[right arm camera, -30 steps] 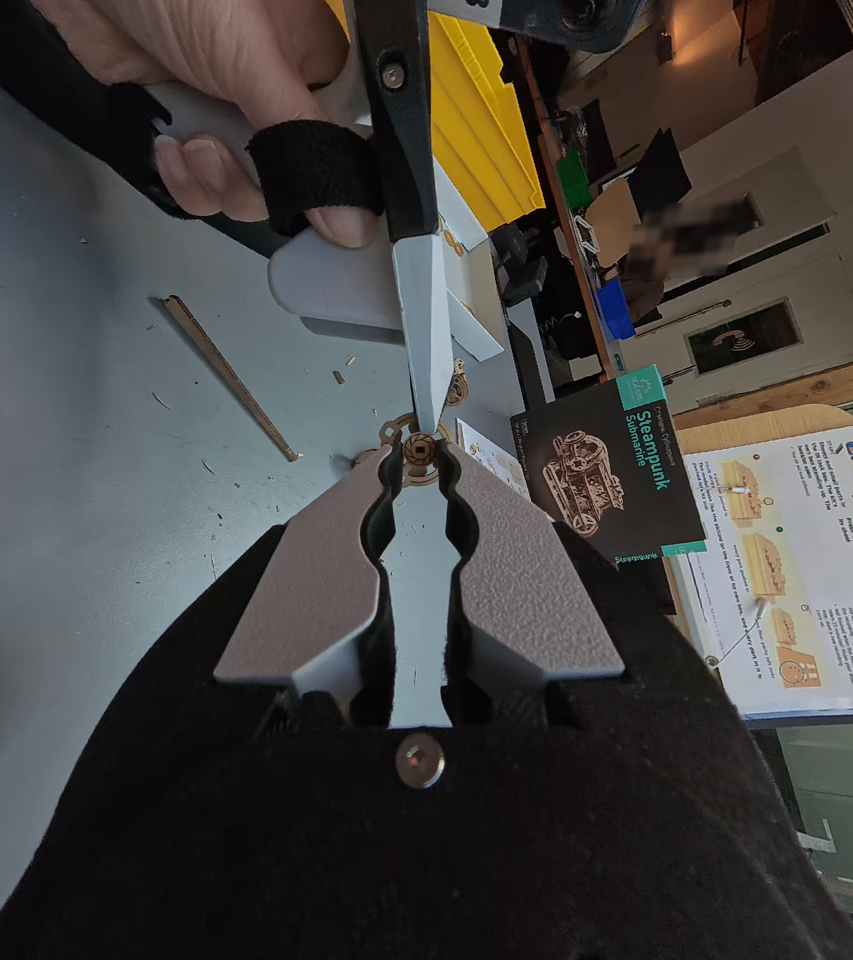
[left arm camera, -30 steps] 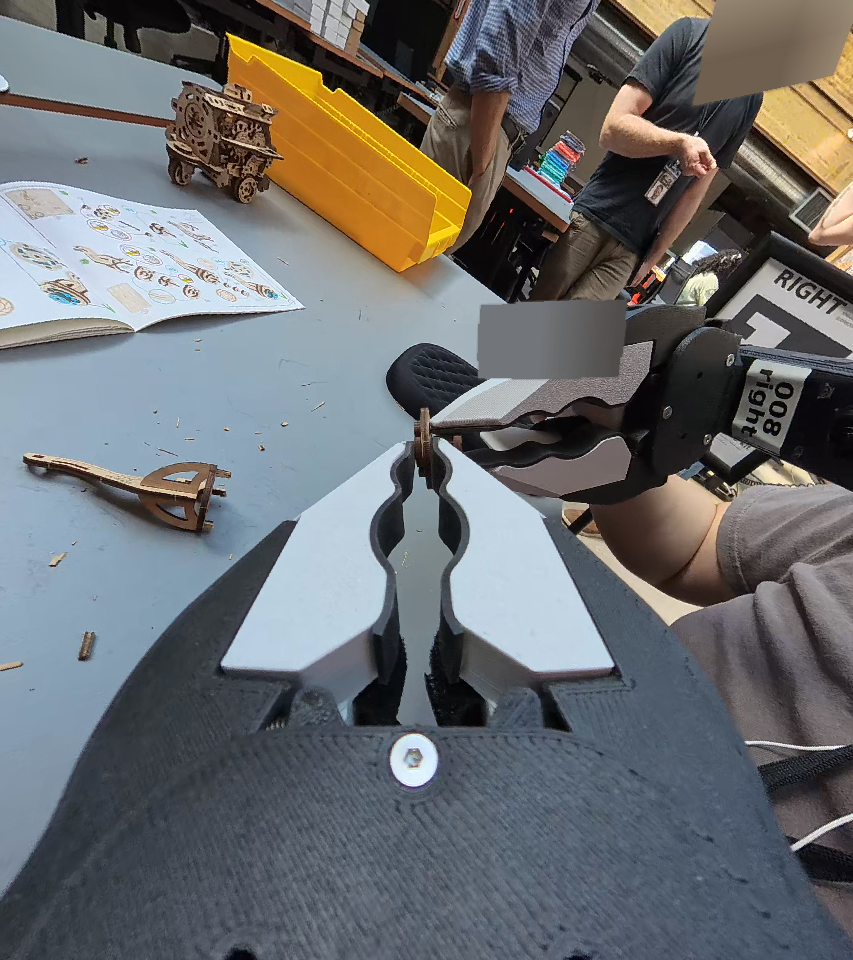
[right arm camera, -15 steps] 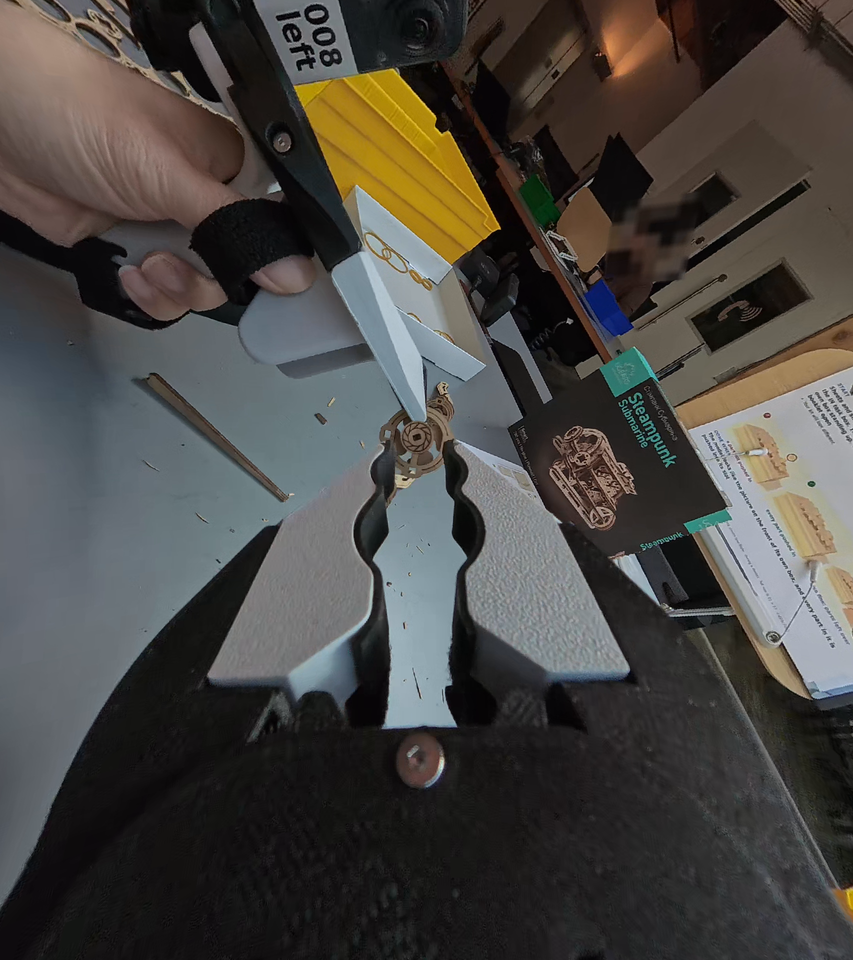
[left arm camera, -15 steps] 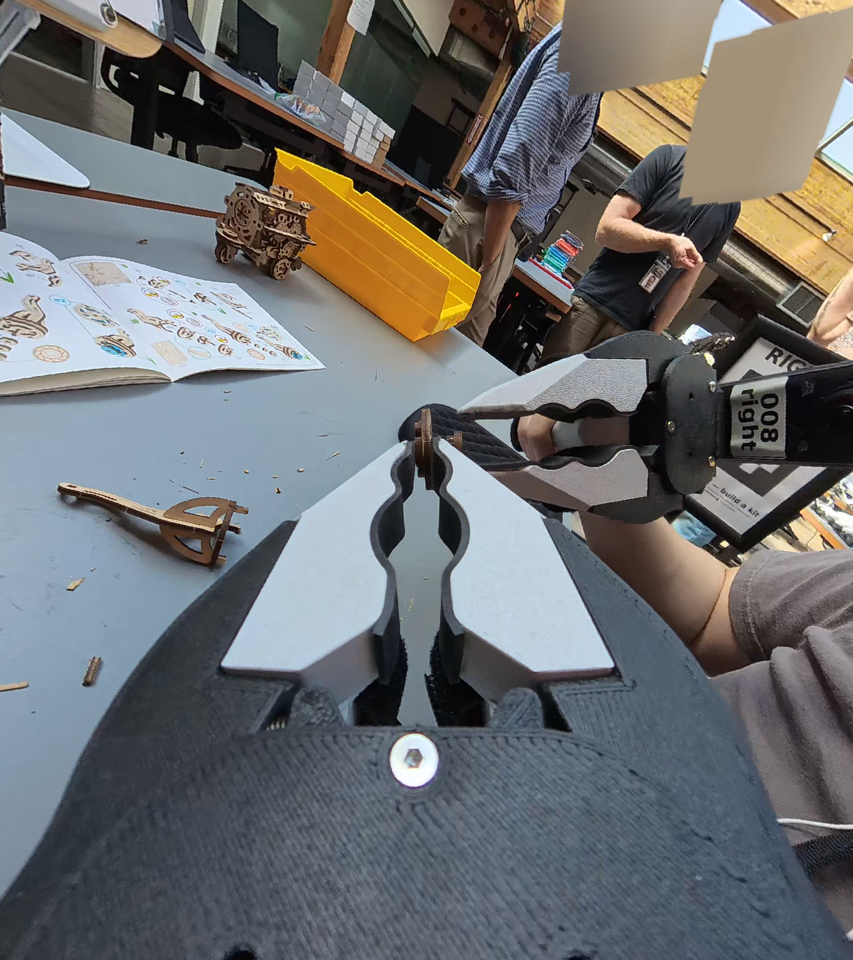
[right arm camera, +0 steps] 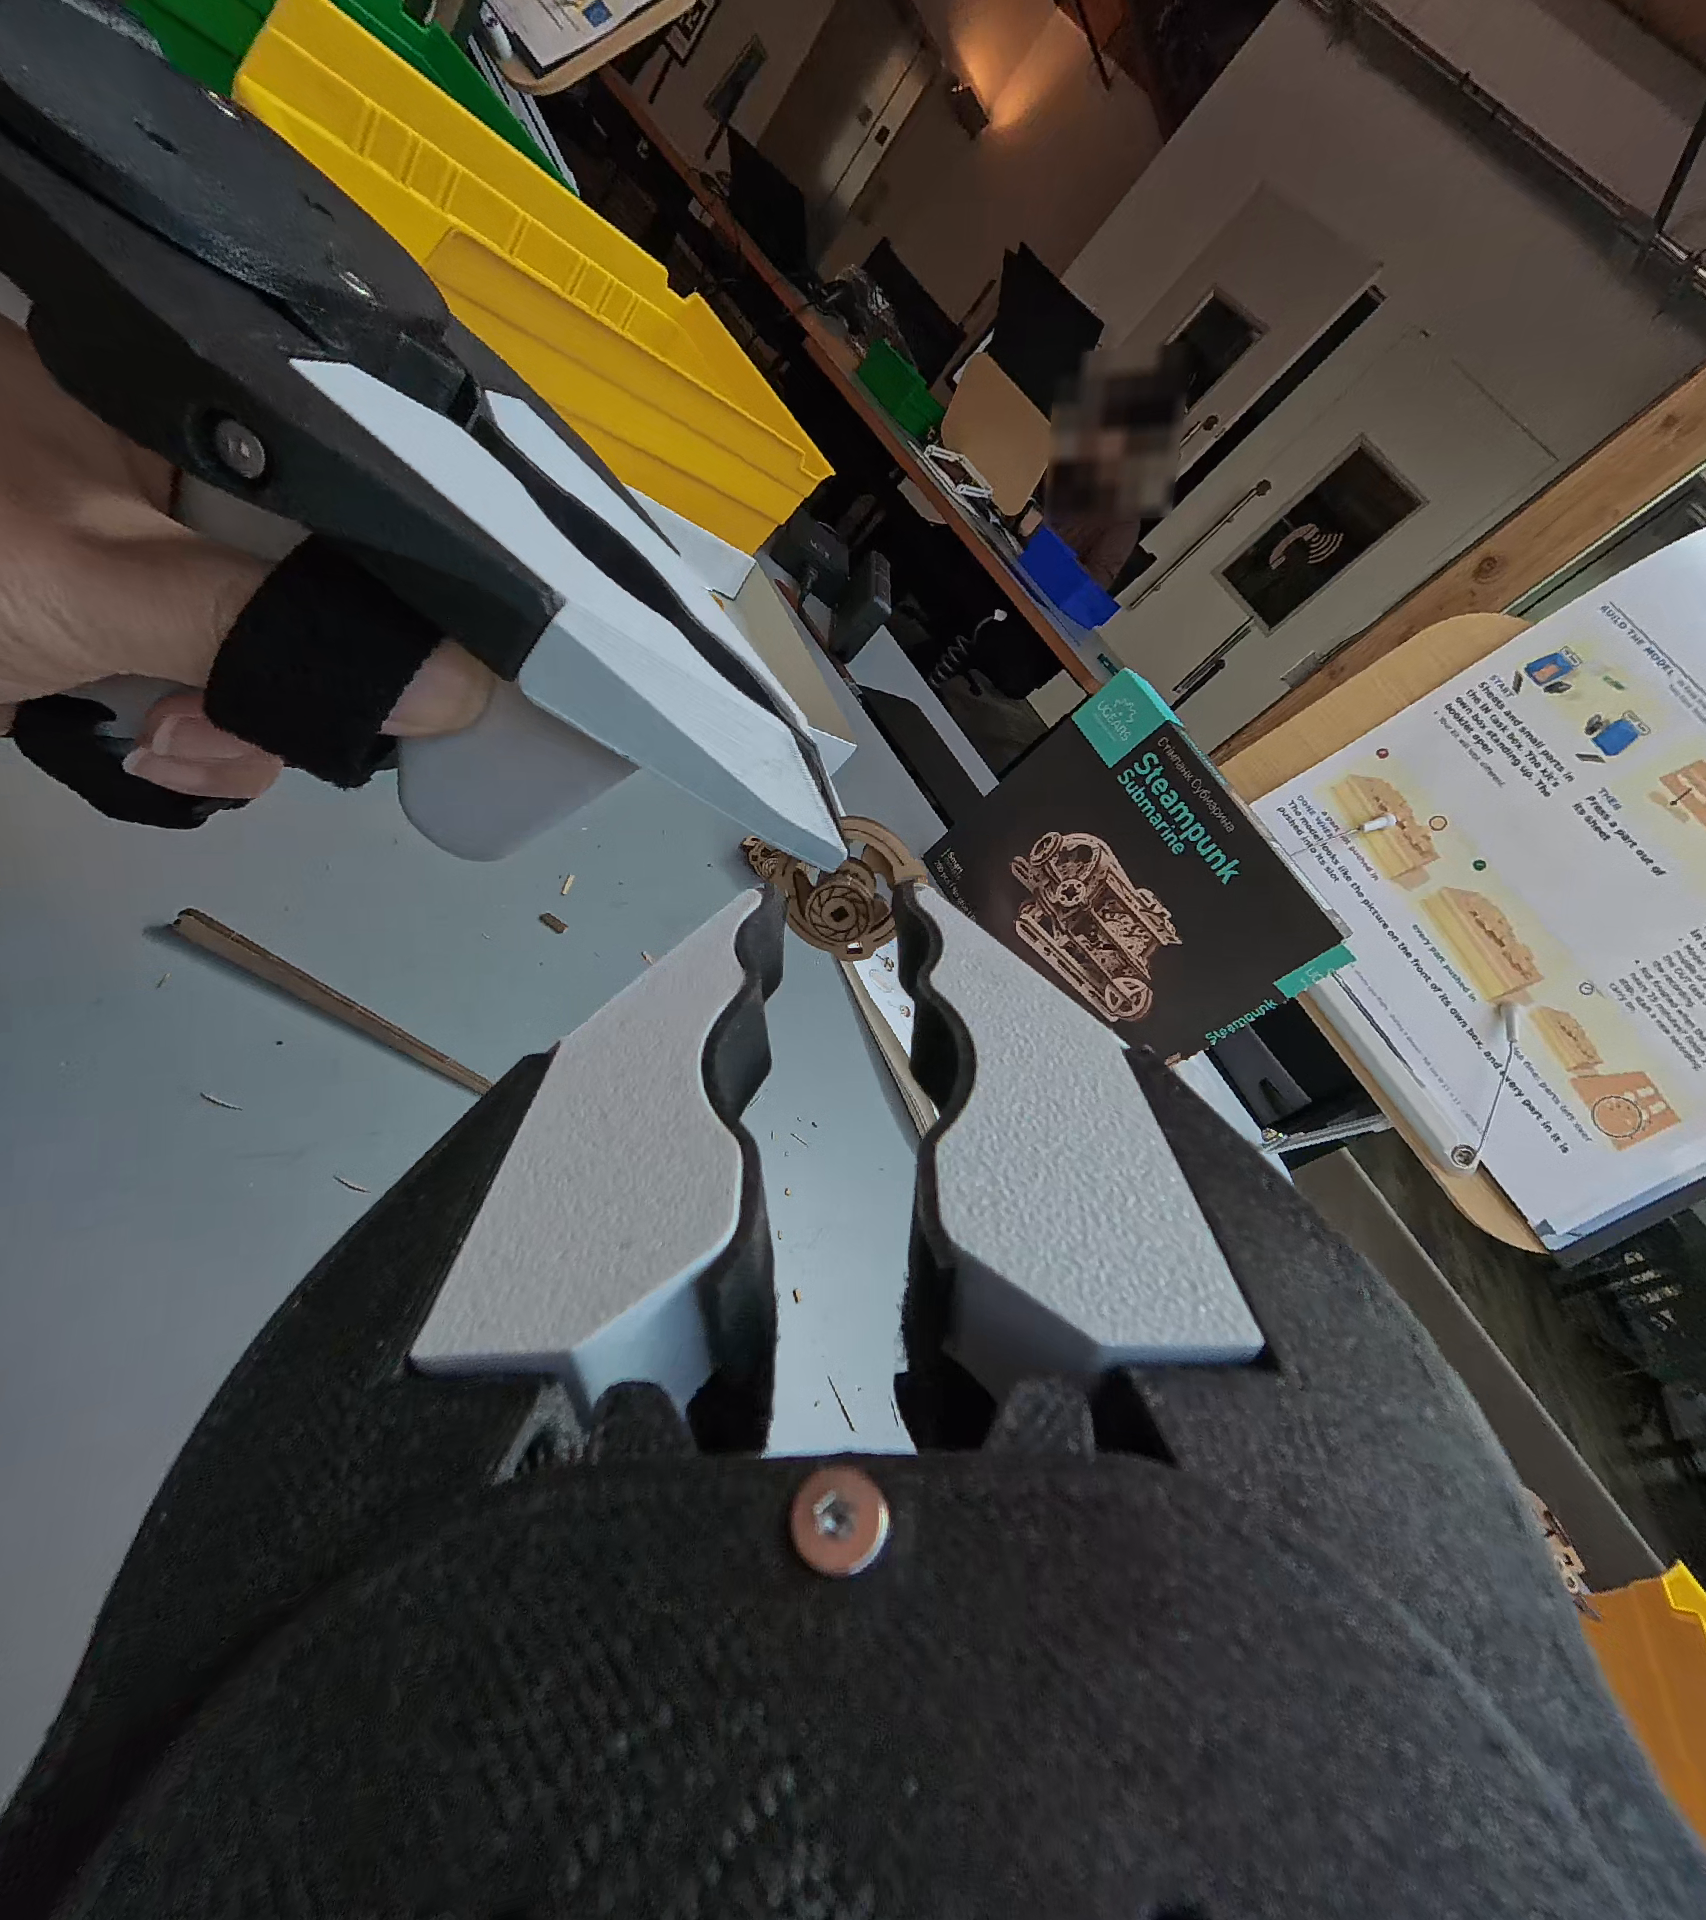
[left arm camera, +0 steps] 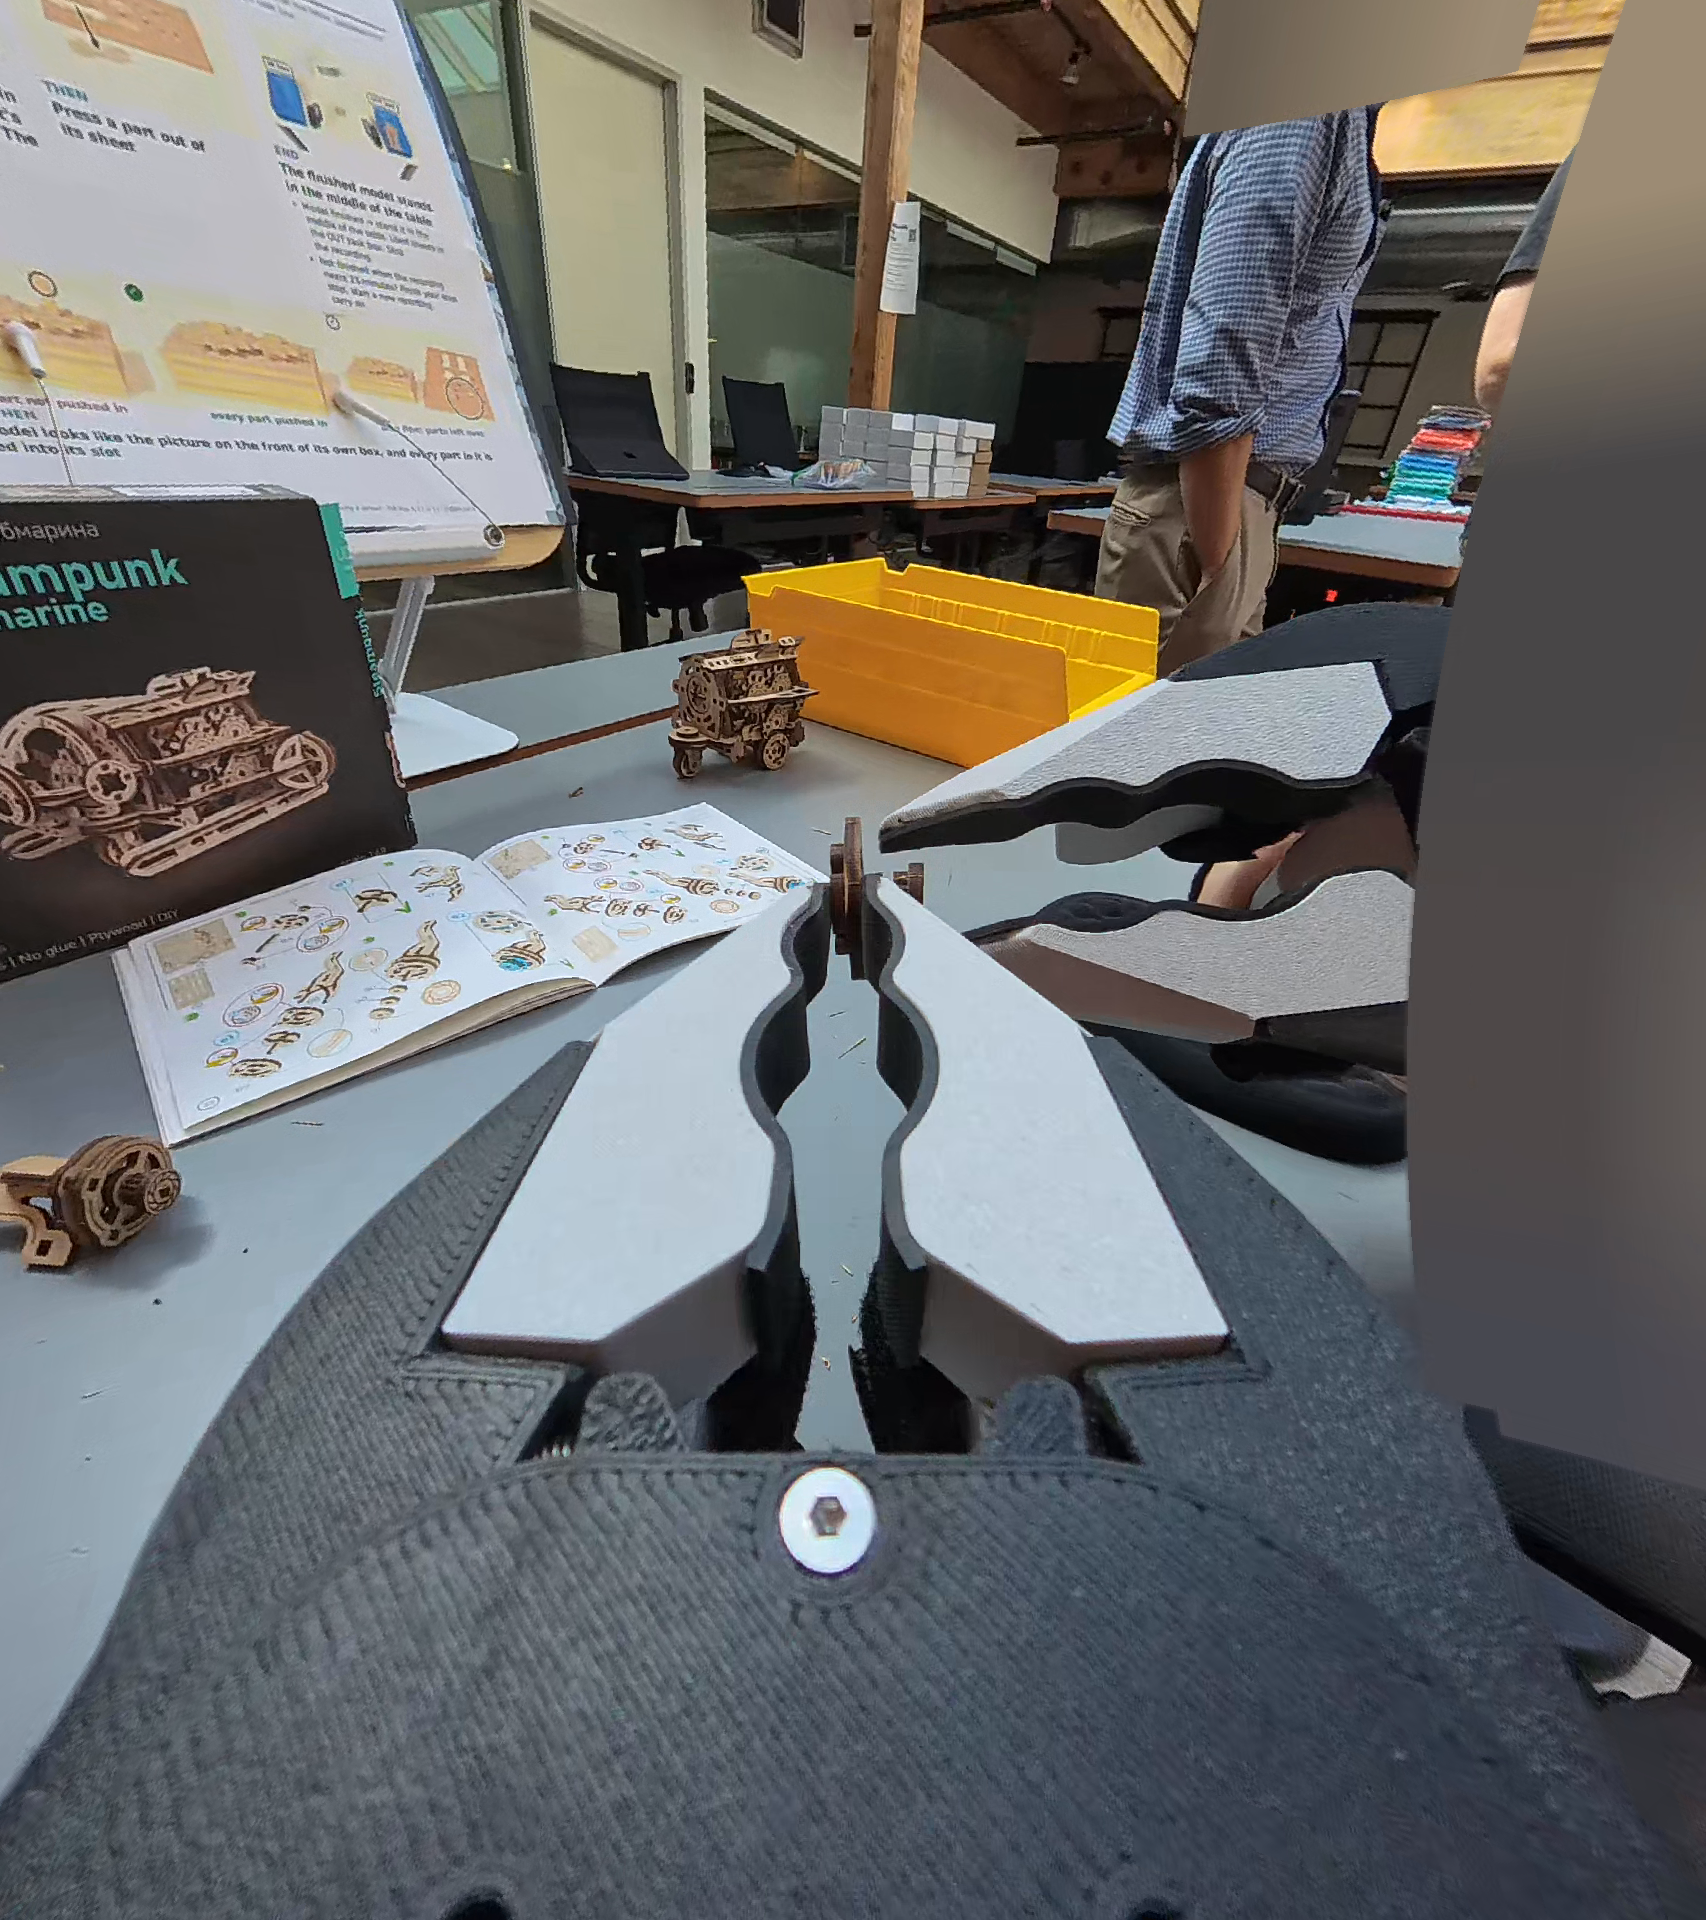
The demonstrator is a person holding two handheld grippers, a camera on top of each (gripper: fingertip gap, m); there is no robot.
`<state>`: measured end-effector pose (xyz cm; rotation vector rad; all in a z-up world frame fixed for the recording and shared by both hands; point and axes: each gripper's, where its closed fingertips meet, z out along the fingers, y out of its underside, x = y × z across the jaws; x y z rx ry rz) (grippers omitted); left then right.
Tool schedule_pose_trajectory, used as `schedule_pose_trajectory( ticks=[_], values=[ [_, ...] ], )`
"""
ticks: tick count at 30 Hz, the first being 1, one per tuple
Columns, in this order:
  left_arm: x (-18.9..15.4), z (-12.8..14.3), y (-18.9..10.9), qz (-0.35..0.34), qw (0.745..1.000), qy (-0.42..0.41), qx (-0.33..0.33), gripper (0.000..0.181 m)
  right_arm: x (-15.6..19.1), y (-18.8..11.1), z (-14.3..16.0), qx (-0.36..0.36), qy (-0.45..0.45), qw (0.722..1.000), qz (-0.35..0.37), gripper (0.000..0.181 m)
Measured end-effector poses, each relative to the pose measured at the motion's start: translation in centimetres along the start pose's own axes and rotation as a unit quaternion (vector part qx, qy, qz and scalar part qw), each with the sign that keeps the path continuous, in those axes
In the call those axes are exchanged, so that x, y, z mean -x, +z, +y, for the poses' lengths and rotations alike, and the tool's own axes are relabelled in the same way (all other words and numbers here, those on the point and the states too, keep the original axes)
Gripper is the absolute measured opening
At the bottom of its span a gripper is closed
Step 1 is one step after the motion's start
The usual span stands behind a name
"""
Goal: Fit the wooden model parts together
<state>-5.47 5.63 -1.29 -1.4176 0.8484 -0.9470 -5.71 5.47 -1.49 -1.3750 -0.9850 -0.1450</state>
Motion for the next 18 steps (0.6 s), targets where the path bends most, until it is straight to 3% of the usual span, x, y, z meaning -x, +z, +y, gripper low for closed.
schedule_pose_trajectory(
  ticks=[1, 11, 18],
  values=[
    [-0.07, -0.06, -0.01, -0.002, 1.0, 0.004, -0.001, 0.003, 0.0, 0.0, 0.07, 0.002, -0.001, 1.0, 0.0, 0.019],
    [-0.62, -0.8, -0.23, -0.026, 0.998, 0.064, -0.012, 0.003, -0.29, -0.19, -0.45, -0.016, -0.017, 1.0, 0.014, 0.016],
    [-0.59, -0.79, -0.26, -0.024, 0.998, 0.051, -0.012, 0.003, -0.24, -0.11, -0.65, -0.023, -0.03, 0.999, 0.019, 0.015]
  ],
)
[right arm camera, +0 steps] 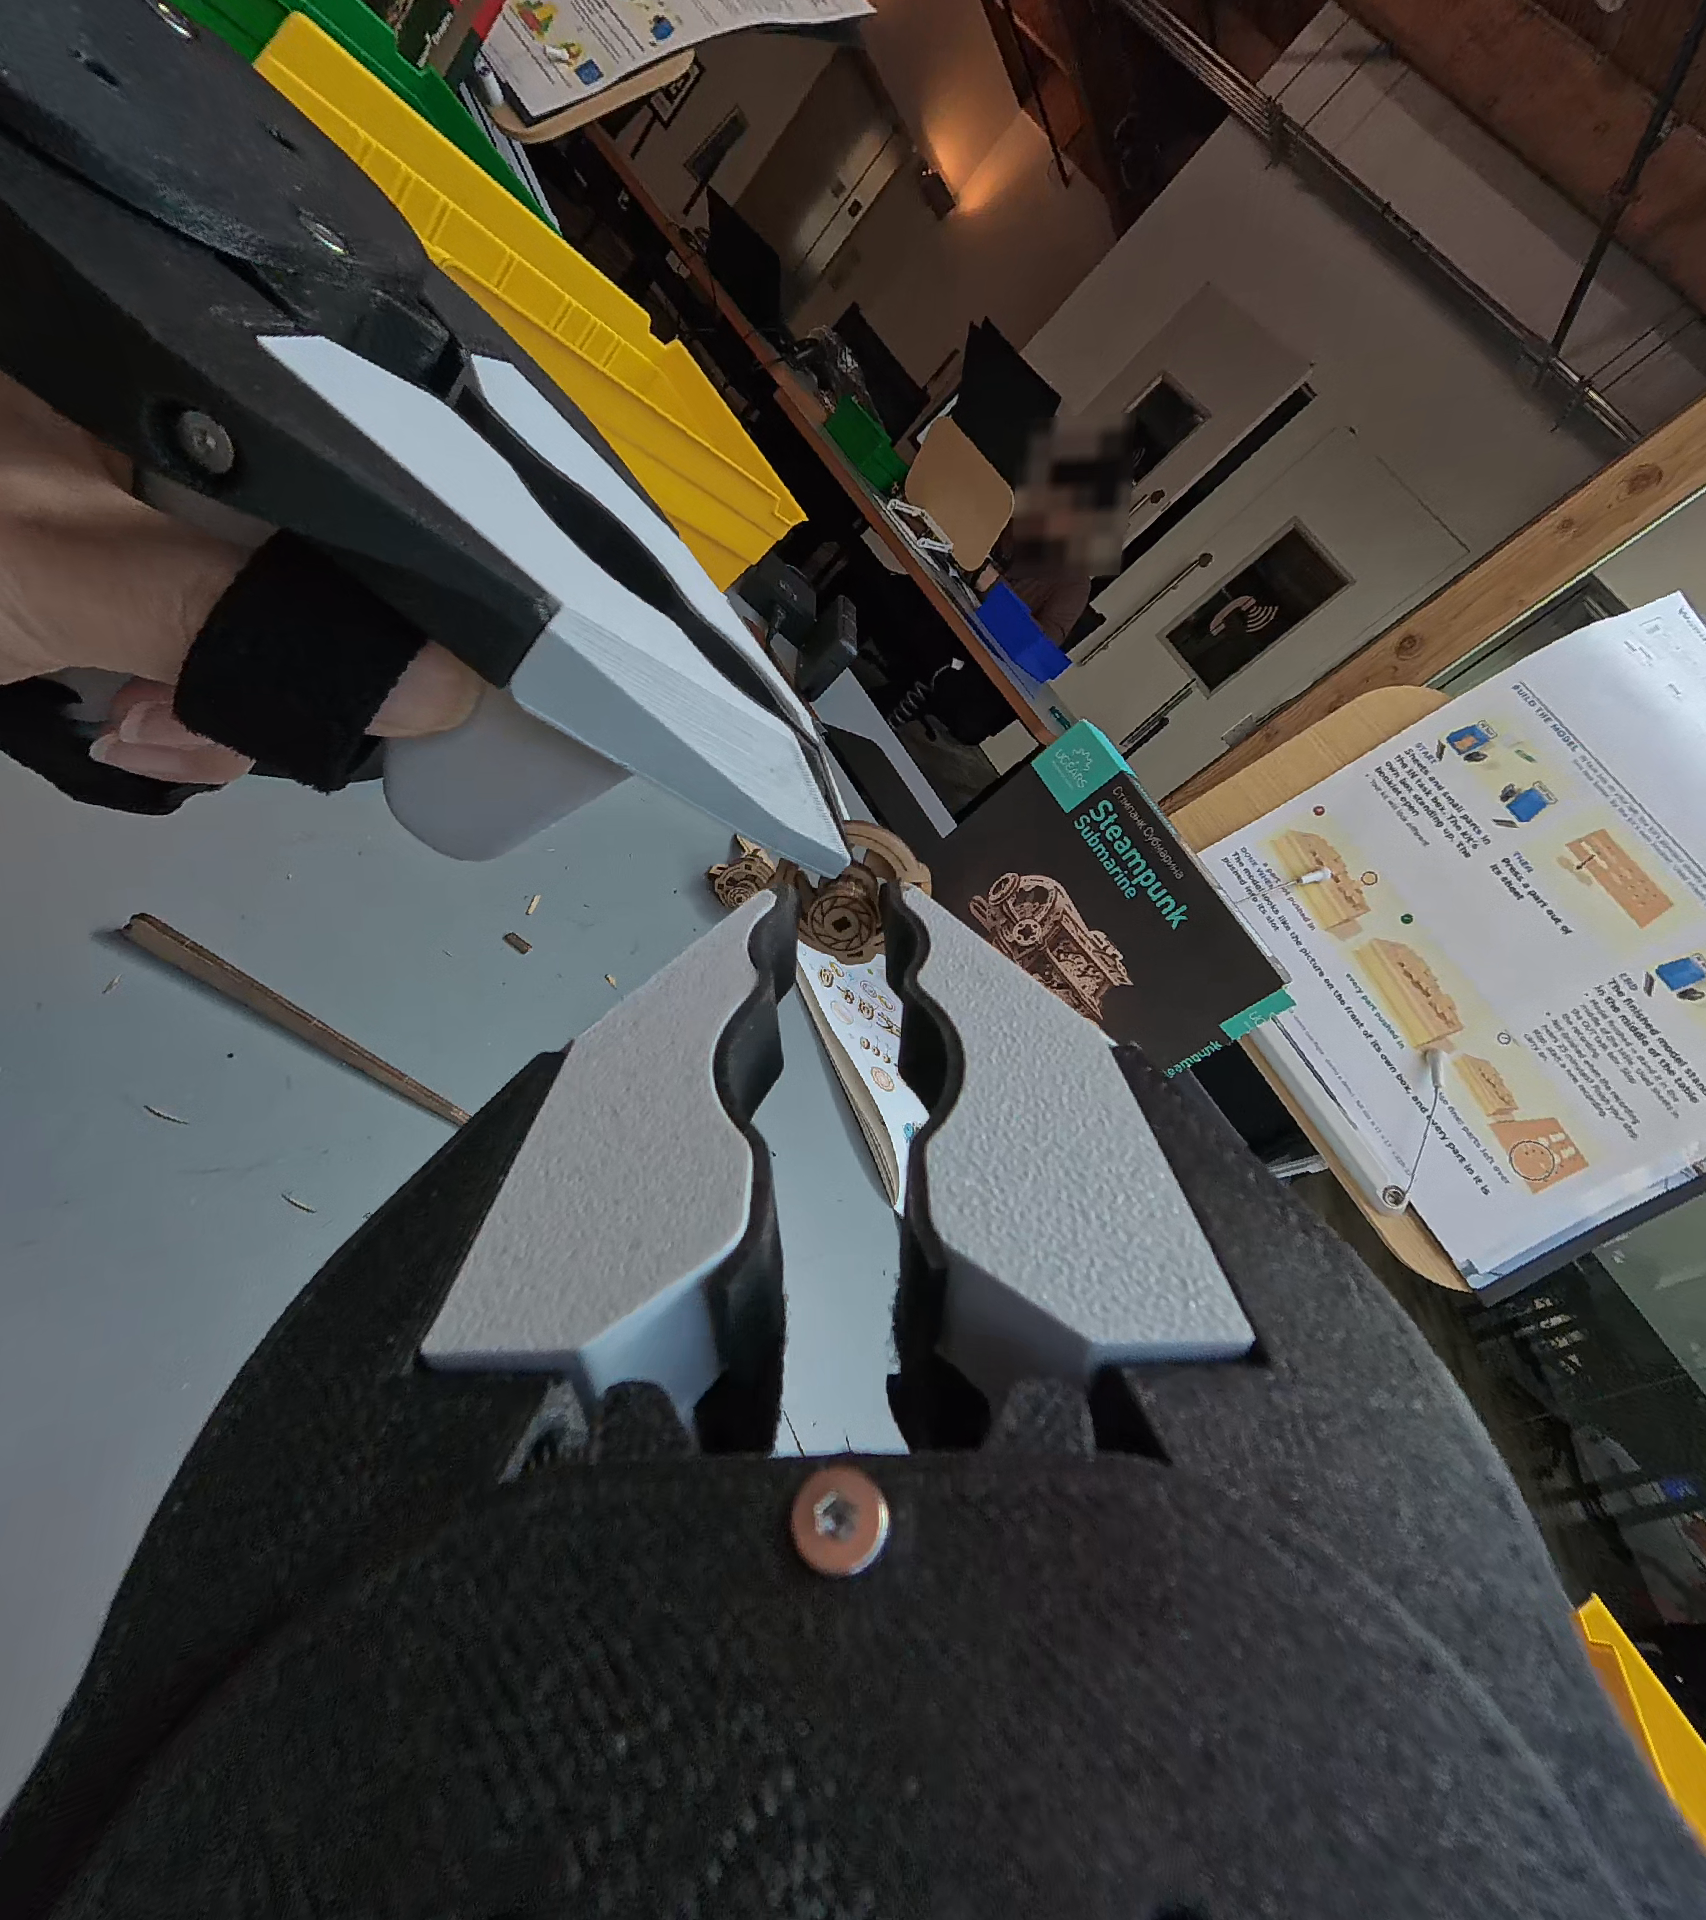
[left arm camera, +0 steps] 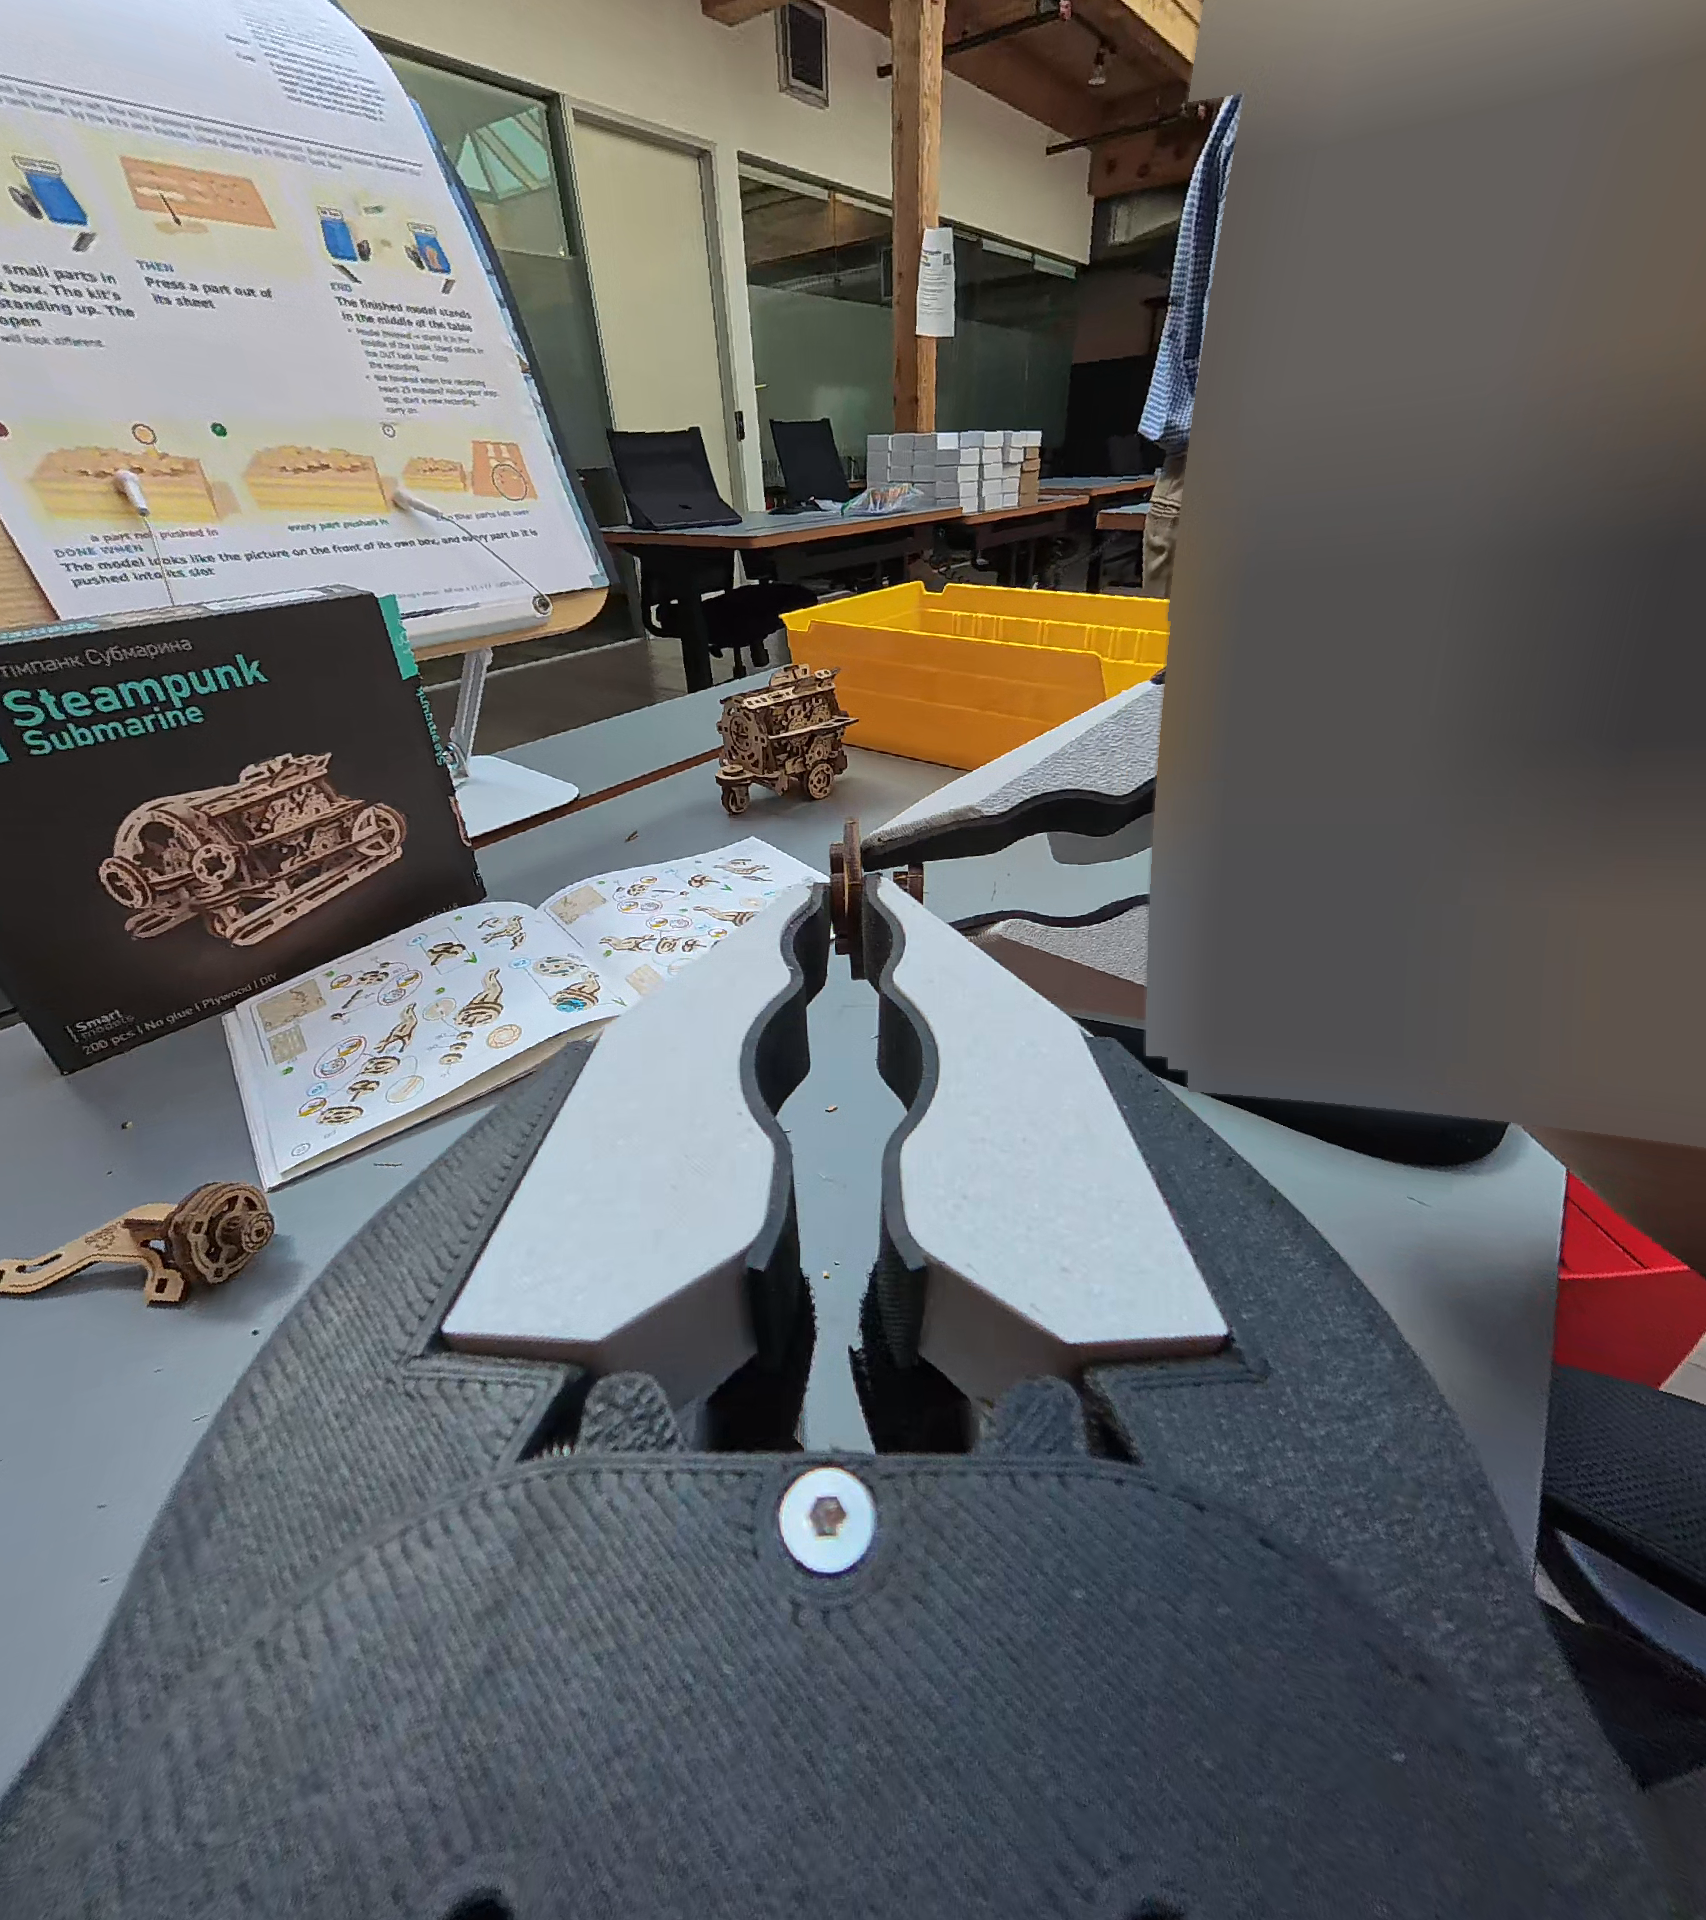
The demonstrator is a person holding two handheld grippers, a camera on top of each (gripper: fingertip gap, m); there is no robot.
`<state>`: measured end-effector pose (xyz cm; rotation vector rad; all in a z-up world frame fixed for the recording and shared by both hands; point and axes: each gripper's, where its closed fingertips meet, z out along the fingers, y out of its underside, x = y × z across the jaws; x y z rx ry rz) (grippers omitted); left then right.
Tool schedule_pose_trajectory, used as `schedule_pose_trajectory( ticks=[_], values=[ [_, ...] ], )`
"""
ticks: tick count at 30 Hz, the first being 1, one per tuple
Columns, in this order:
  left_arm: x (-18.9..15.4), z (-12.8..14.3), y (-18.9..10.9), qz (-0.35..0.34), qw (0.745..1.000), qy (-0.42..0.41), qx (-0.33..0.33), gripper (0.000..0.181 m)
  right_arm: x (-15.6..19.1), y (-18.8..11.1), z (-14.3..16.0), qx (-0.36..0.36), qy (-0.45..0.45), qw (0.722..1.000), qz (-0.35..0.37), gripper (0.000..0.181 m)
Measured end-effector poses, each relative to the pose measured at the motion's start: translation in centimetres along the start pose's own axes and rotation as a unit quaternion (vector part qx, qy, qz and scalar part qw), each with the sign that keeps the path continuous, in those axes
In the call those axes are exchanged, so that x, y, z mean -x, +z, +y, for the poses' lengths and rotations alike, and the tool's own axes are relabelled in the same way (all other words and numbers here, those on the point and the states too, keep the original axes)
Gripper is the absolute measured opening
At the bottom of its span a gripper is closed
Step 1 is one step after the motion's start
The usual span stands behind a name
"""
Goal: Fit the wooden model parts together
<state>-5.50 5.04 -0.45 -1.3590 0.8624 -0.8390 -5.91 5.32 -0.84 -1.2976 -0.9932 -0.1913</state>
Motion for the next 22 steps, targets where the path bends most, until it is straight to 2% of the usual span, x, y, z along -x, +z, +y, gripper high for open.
schedule_pose_trajectory(
  ticks=[19, 22],
  values=[
    [-0.46, -0.09, -0.08, 0.016, 1.0, -0.025, -0.002, 0.004, -0.06, -0.37, -0.03, -0.009, 0.009, 1.0, -0.004, 0.011],
    [-0.59, -0.51, -0.22, 0.024, 0.999, -0.035, -0.01, 0.018, -0.43, -0.72, 0.1, -0.017, 0.015, 1.0, 0.002, 0.011]
  ],
)
